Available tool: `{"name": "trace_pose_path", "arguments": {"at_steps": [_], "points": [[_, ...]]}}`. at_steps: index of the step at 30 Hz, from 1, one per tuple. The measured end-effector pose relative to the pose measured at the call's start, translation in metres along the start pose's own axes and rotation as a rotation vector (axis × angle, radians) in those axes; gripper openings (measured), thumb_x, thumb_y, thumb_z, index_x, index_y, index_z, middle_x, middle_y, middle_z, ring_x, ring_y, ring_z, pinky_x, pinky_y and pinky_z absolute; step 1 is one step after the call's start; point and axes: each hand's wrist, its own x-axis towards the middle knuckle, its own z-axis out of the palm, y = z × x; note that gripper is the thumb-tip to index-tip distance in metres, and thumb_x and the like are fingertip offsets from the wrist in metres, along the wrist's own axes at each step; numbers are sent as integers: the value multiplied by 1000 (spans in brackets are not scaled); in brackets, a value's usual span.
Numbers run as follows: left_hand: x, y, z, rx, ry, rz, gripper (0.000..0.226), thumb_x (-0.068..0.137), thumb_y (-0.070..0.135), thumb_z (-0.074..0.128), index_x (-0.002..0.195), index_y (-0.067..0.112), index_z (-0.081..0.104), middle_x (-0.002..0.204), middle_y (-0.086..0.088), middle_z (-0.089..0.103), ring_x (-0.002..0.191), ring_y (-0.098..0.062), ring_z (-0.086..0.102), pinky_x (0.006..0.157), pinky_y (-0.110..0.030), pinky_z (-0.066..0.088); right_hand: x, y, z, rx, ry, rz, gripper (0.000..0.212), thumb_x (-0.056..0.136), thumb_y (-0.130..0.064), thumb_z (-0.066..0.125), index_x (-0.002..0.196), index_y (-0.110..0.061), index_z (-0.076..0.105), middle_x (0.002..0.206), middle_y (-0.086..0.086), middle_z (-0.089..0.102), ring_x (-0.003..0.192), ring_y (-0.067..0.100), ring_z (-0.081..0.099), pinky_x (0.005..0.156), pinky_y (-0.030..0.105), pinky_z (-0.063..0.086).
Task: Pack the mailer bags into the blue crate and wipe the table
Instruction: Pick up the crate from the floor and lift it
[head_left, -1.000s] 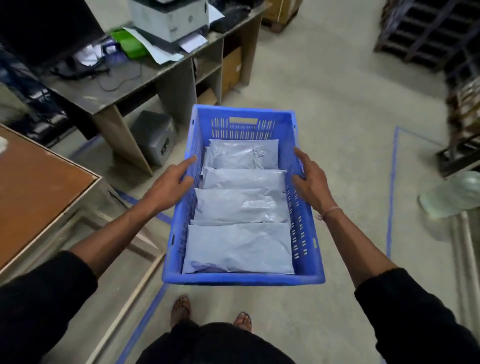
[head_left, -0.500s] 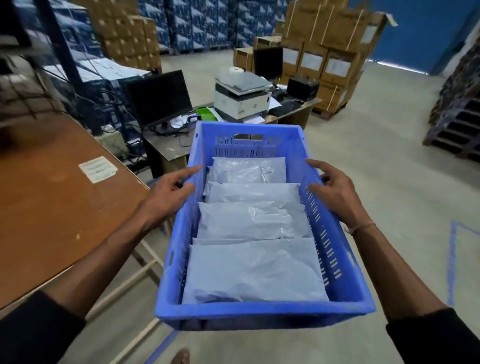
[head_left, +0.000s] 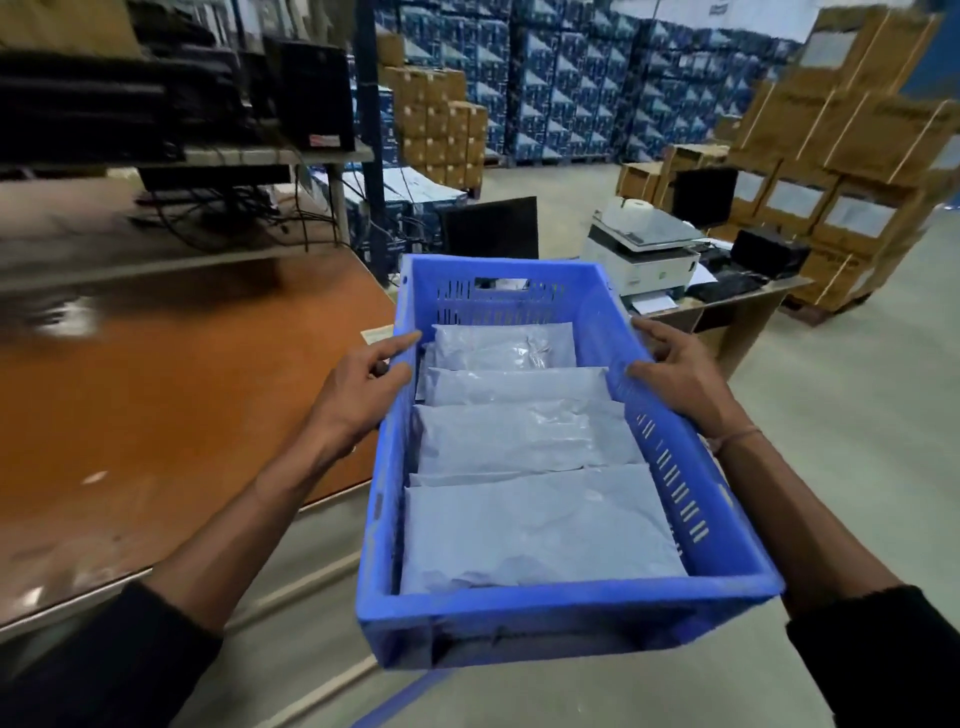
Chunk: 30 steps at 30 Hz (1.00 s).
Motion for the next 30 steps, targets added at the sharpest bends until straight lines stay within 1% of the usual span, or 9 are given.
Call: {"name": "trace_pose_path", "arguments": {"at_steps": [3,7,12,15,17,20,24,28,30], "points": [[-2,-21,-40,24,53,-38,47,88,25,59,130,45,65,61,10,28,55,-13,29,55,-30,26,9,-23,43,29,-47,-25,66,79,-8,72,142,-20,58,100,-6,72,80,9,66,79,35,60],[-7,-43,-90,34,97,-69,43,82,36,56,115,61,65,65,7,29,58,-14,29,59,-32,26,24,-47,99,29,-106,-41,62,77,-8,72,135,-26,64,90,-12,71,67,-7,61,71,18,54],[-9,-79,-141,29,147,-113,43,81,41,55,116,65,64,62,10,27,58,-20,27,59,-37,27,46,-73,164,56,-170,-113,65,73,-16,69,137,-25,63,107,5,75,86,18,70,85,39,58],[-9,-95,-166,36,191,-140,40,82,41,55,114,64,64,57,13,26,55,-15,26,59,-36,29,57,-91,197,68,-228,-89,57,84,-4,69,137,-24,60,85,8,71,60,2,62,62,24,55],[-5,-104,-179,33,216,-166,39,80,43,54,110,65,63,54,13,28,53,-15,26,58,-34,31,69,-100,219,88,-267,-93,57,87,6,65,136,-21,56,71,-8,57,47,-8,53,50,7,41],[6,-119,-193,57,264,-193,38,87,32,58,114,58,63,52,12,32,48,-10,25,58,-32,29,98,-106,255,62,-317,-138,58,85,8,66,140,-12,57,84,-13,64,60,-10,60,62,8,48],[29,-140,-207,118,330,-260,43,96,14,59,131,39,65,57,4,36,42,-7,23,56,-30,25,138,-112,297,80,-390,-172,62,82,5,67,141,-11,56,119,4,71,94,17,67,97,42,55],[52,-150,-212,128,365,-310,45,99,10,56,139,28,63,49,14,44,38,-7,25,53,-28,26,200,-102,339,33,-425,-220,70,70,-21,71,139,-24,59,113,7,74,96,26,71,95,46,56],[66,-153,-213,151,370,-310,44,100,11,55,140,27,62,46,15,45,37,-7,28,50,-27,26,206,-120,345,21,-430,-210,68,75,-16,71,141,-20,58,113,6,73,94,23,70,91,35,57]]}}
